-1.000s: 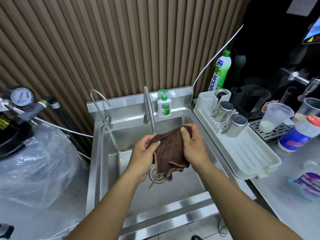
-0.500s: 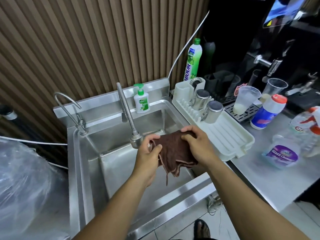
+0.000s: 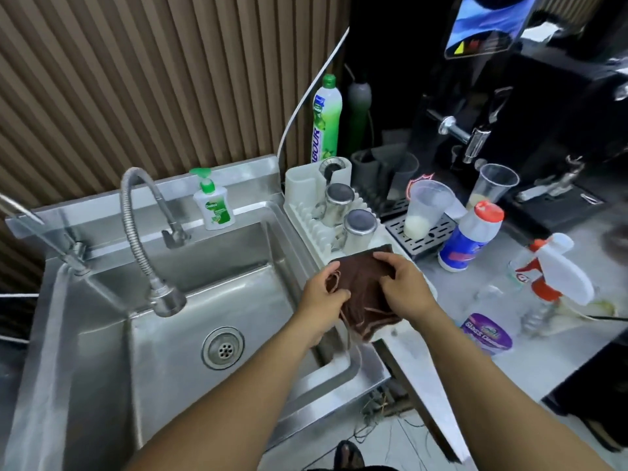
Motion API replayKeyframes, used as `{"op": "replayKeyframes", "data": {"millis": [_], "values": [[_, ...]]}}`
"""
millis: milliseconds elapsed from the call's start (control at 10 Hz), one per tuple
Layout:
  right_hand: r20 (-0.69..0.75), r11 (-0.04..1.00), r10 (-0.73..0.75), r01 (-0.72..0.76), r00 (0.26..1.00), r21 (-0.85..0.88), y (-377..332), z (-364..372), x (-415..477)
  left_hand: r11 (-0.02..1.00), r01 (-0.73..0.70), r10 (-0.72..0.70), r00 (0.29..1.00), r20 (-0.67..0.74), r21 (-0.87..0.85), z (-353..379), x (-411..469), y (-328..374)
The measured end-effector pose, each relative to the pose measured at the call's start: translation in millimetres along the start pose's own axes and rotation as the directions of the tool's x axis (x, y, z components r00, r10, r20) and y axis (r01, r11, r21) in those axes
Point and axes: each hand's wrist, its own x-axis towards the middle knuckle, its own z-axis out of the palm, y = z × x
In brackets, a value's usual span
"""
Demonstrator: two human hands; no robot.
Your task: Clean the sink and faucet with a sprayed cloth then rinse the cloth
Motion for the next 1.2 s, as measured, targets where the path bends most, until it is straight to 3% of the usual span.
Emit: {"op": "replayKeyframes", "data": {"millis": [200,300,400,500,600,800,1000,1100,1200], "values": [[0.082,0.998,0.018,-0.014,0.996,-0.056,33,-18,50,0.940,-0.006,0.016,0.999,-0.029,0.341,43,38,8],[0.150,0.992,0.029,-0.009,0.988,-0.127,45,-19,68,0.846,-0.025,0.041,0.999,-0.017,0.533,51,46,10],[0.215,0.929,-0.001,0.080,0.977,-0.361,62,-18,78,0.584,-0.070,0.103,0.995,0.012,0.808,58,47,7],[0.254,0.804,-0.096,0.225,0.962,-0.550,71,-13,78,0.252,-0.098,0.199,0.979,0.047,0.963,66,45,4],[0.328,0.686,-0.087,0.295,0.941,-0.665,73,-7,71,0.143,-0.076,0.066,0.996,0.067,0.987,66,45,-2],[0.269,0.683,-0.140,0.290,0.953,-0.671,50,-8,56,0.229,-0.128,0.143,0.985,0.097,0.965,36,26,17],[0.207,0.761,-0.383,0.434,0.900,-0.482,-12,6,10,0.457,-0.211,0.386,0.922,0.021,0.864,-43,-32,57],[0.242,0.802,-0.449,0.507,0.860,-0.314,-47,16,-24,0.564,-0.226,0.392,0.920,-0.017,0.794,-95,-77,64],[0.391,0.894,-0.366,0.436,0.845,-0.106,-42,34,-82,0.783,-0.169,0.256,0.965,-0.062,0.599,-142,-143,26]]}}
